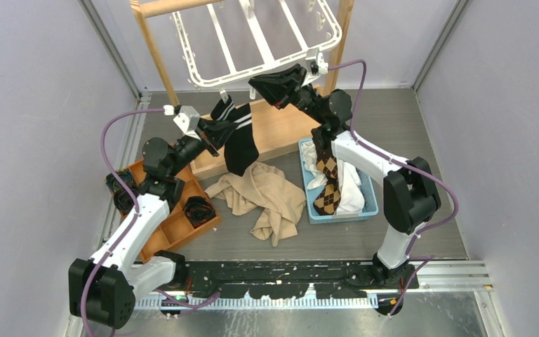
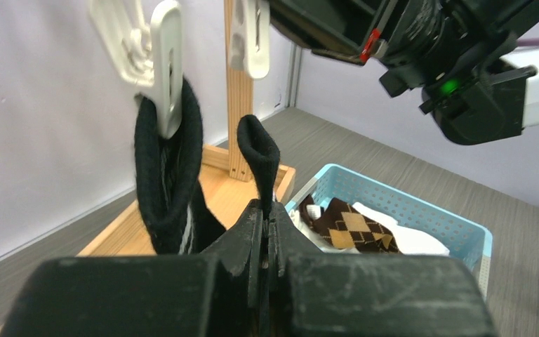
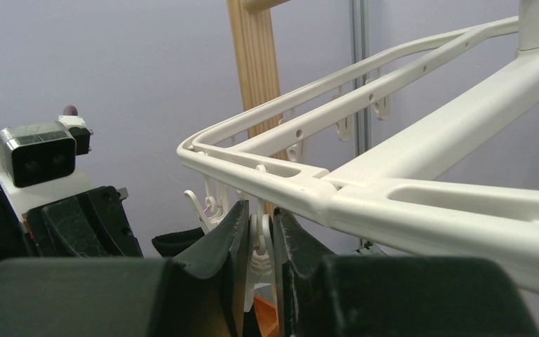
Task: Clip the socks to the hanger
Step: Open the clamp at the hanger, then clamp the sock onto the hanger.
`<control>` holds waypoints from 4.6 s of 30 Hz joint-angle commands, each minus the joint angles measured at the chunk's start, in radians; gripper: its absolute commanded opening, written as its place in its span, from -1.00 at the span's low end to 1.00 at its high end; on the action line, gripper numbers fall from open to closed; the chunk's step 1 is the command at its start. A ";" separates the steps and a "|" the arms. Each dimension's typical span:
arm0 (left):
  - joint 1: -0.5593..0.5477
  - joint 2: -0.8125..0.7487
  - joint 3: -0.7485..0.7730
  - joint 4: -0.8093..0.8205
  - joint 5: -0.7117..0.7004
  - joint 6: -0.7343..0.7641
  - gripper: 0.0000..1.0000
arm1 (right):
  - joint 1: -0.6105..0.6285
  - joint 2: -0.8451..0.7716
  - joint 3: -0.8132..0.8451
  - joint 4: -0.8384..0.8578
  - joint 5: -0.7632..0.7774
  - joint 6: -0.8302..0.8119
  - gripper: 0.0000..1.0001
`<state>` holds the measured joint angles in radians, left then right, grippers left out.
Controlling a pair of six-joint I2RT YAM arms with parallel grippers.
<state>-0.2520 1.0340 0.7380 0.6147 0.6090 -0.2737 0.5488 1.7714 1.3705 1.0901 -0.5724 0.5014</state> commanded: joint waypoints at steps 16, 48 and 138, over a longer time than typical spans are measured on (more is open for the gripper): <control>0.002 0.016 0.114 -0.158 0.085 0.102 -0.99 | 0.013 -0.052 0.049 -0.013 -0.010 0.023 -0.71; -0.234 -0.060 0.145 -0.412 -0.379 0.632 -0.99 | 0.045 -0.097 0.052 -0.189 0.063 -0.067 -0.72; -0.032 -0.089 0.121 -0.310 -0.059 -0.025 -1.00 | 0.154 -0.154 0.124 -0.549 0.300 -0.155 -0.79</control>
<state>-0.2974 0.9390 0.8352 0.2588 0.3832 -0.3336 0.6930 1.6440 1.4830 0.5102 -0.2489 0.3389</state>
